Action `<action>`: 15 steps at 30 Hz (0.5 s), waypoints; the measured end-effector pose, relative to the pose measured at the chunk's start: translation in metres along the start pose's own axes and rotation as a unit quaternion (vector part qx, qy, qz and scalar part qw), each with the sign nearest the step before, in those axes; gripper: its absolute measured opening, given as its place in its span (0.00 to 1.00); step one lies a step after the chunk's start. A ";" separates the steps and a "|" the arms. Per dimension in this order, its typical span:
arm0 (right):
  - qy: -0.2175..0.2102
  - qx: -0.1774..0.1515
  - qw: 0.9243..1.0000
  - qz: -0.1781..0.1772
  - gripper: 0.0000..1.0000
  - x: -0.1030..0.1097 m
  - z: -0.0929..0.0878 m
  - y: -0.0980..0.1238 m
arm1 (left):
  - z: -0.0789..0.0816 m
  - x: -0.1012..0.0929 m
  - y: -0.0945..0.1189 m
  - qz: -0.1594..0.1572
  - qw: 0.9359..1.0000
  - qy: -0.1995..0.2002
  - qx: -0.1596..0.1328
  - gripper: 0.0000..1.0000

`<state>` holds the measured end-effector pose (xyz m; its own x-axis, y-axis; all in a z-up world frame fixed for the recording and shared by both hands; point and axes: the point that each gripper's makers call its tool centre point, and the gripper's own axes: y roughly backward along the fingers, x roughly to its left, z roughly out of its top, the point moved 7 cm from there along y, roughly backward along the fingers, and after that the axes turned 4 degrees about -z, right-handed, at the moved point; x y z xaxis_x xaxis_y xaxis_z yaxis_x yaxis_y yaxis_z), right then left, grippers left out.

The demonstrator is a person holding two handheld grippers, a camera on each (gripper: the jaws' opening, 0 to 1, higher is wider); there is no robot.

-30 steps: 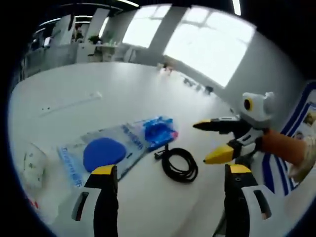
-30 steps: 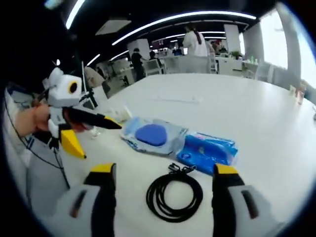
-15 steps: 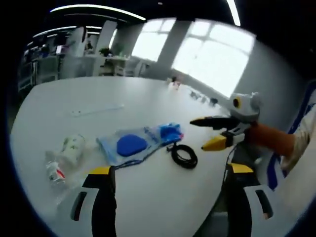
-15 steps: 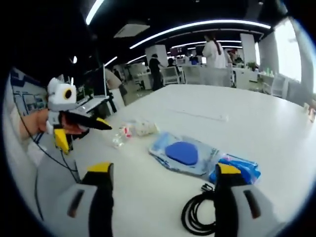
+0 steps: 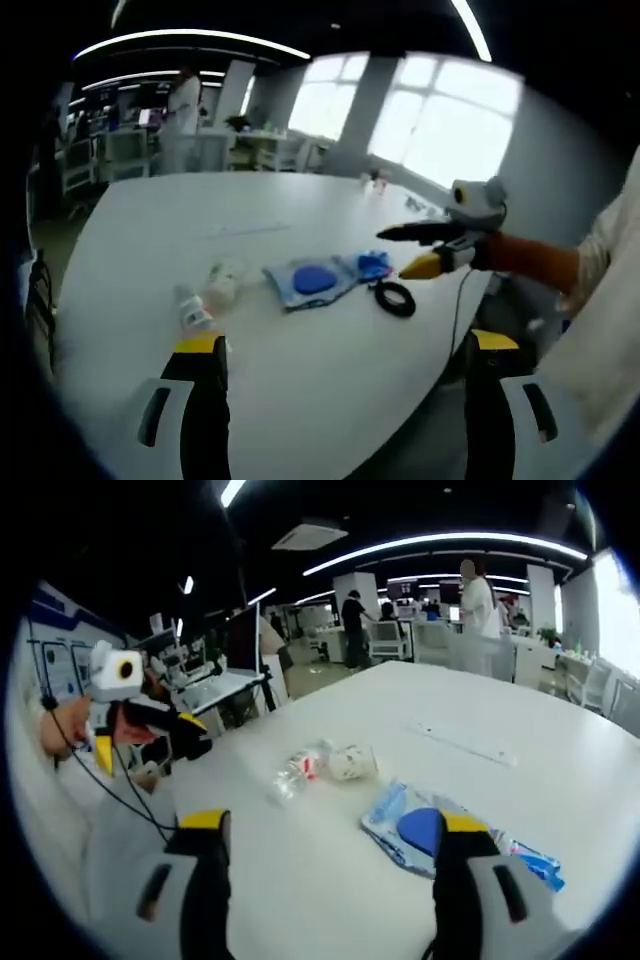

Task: Arrange the tabletop items into an orderly group along one side of the table until the central work area is clear of visible clutter.

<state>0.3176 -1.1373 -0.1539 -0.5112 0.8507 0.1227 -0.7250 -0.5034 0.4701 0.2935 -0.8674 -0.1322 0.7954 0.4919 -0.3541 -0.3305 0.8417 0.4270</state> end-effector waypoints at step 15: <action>0.051 0.021 0.998 0.040 0.81 0.012 0.037 -0.071 | -0.009 0.031 0.057 0.042 0.998 0.025 -0.026 0.95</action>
<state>0.3802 -1.0863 -0.1529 -0.6132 0.7866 0.0722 -0.6605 -0.5607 0.4993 0.2951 -0.8017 -0.1259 0.7377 0.5712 -0.3598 -0.4225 0.8063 0.4139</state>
